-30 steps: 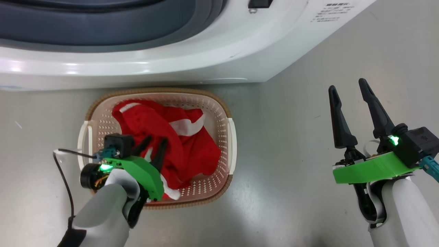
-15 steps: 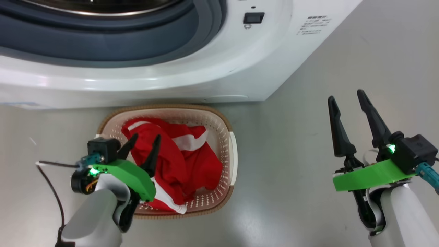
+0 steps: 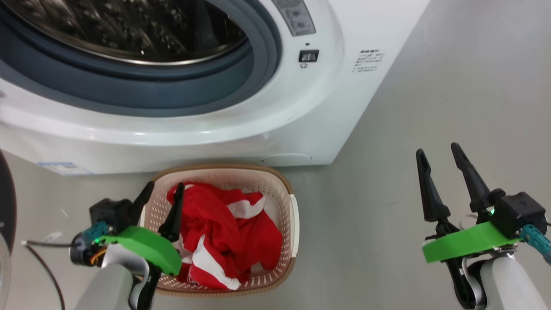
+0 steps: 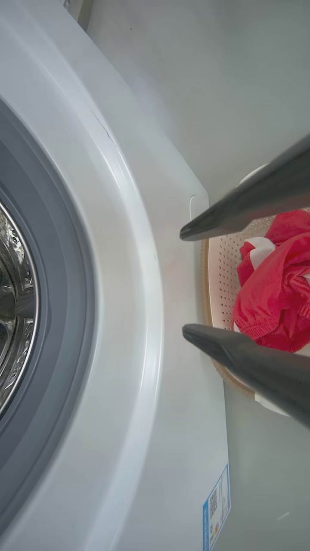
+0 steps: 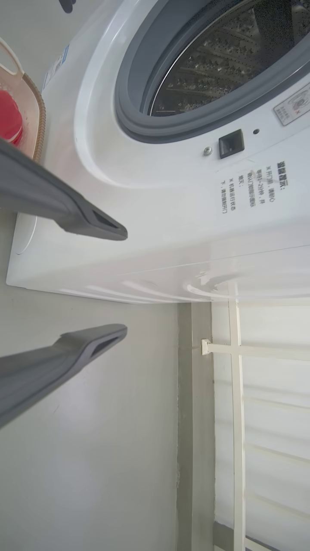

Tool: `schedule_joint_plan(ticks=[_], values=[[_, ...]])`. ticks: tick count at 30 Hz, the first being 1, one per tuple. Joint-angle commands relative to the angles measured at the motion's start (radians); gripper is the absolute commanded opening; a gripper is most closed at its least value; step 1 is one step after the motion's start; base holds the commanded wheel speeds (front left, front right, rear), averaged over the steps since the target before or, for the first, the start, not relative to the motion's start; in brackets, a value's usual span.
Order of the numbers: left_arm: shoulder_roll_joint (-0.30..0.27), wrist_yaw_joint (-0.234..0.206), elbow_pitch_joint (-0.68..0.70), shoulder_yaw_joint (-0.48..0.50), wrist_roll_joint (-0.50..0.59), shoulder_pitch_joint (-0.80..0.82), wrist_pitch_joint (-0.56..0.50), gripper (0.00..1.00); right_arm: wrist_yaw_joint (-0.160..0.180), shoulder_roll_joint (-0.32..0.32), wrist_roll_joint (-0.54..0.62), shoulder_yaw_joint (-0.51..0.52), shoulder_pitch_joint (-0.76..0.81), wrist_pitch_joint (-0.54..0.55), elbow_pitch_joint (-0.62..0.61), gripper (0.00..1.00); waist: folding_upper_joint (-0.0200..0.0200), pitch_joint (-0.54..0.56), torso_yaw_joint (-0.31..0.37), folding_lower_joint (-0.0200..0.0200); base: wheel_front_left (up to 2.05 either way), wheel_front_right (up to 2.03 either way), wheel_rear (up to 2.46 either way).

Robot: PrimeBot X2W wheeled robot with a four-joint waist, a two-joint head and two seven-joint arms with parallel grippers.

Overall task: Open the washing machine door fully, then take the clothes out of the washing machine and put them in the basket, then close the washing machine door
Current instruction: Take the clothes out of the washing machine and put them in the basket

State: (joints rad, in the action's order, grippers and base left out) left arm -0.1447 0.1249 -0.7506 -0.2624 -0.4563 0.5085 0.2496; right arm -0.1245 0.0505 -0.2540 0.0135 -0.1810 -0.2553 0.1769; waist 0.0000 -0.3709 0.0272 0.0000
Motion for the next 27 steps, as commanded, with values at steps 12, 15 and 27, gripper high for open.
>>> schedule_joint_plan(ticks=[12,15,27], values=[[-0.004,0.006,0.21,0.177,0.125,-0.164,0.012,1.0,-0.006,0.0,-0.005,-0.004,0.097,-0.006,-0.012,1.0,0.0,0.151,-0.008,0.0,0.0,0.0,0.0],[0.002,0.006,0.258,0.204,0.145,-0.202,0.012,1.0,-0.006,0.0,-0.002,0.0,0.117,-0.006,-0.011,1.0,0.0,0.178,-0.01,0.0,0.0,0.0,0.0],[0.017,0.006,0.453,0.299,0.205,-0.373,0.012,1.0,-0.006,0.0,0.005,0.022,0.202,-0.006,-0.018,1.0,0.0,0.26,-0.012,0.0,0.0,0.0,0.0]])
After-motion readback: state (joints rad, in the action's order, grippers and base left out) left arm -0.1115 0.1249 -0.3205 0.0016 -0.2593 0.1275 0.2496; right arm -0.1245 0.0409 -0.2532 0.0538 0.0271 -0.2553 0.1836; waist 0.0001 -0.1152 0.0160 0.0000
